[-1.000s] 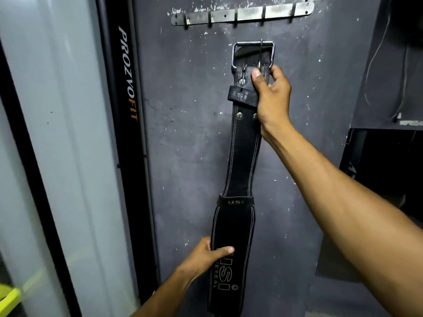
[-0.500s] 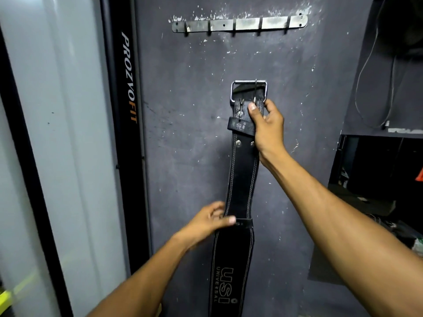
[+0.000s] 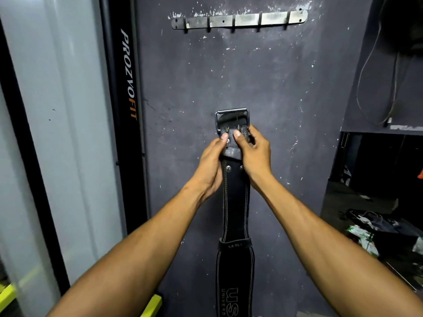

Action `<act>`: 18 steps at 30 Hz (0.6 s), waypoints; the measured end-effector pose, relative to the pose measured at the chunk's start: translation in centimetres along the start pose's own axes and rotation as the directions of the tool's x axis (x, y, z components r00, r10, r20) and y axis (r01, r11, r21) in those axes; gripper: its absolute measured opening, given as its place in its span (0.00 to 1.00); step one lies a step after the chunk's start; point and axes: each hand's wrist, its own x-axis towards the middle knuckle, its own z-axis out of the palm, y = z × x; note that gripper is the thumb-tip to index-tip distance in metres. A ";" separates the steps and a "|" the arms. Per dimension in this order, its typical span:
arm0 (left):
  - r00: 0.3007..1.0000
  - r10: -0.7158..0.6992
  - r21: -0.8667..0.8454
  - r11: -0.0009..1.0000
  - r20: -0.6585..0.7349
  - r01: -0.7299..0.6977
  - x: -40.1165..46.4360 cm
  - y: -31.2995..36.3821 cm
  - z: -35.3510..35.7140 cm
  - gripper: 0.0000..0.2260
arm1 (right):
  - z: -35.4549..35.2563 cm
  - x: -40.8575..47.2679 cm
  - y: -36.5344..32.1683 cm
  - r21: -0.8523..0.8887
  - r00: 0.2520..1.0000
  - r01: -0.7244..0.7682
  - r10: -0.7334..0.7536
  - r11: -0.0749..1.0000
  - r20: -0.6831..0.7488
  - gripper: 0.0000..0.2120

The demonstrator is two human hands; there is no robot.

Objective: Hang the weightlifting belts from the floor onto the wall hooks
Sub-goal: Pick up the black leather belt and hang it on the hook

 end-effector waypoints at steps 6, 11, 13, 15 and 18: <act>0.982 0.112 0.098 0.990 -0.155 -0.098 1.1 -0.3 -0.1 0.13 | -0.5 -2.5 0.8 0.134 0.997 -0.078 0.075 0.988 0.032 0.19; 0.976 0.159 0.133 0.981 -0.151 -0.139 2.0 0.9 0.5 0.10 | -1.5 -8.5 3.9 0.113 0.948 -0.259 0.230 0.959 0.221 0.05; 0.976 0.168 0.124 0.981 -0.138 -0.151 2.0 1.1 0.9 0.10 | -1.1 -8.8 4.1 0.187 0.950 -0.287 0.254 0.939 0.183 0.03; 0.978 0.176 0.133 0.978 -0.115 -0.160 2.0 1.2 1.2 0.10 | -1.2 -8.6 4.0 0.241 0.945 -0.300 0.252 0.923 0.209 0.04; 0.977 0.196 0.124 0.975 -0.082 -0.185 2.6 2.2 1.2 0.10 | -2.8 -10.8 5.9 0.078 0.869 -0.372 0.317 0.925 0.380 0.12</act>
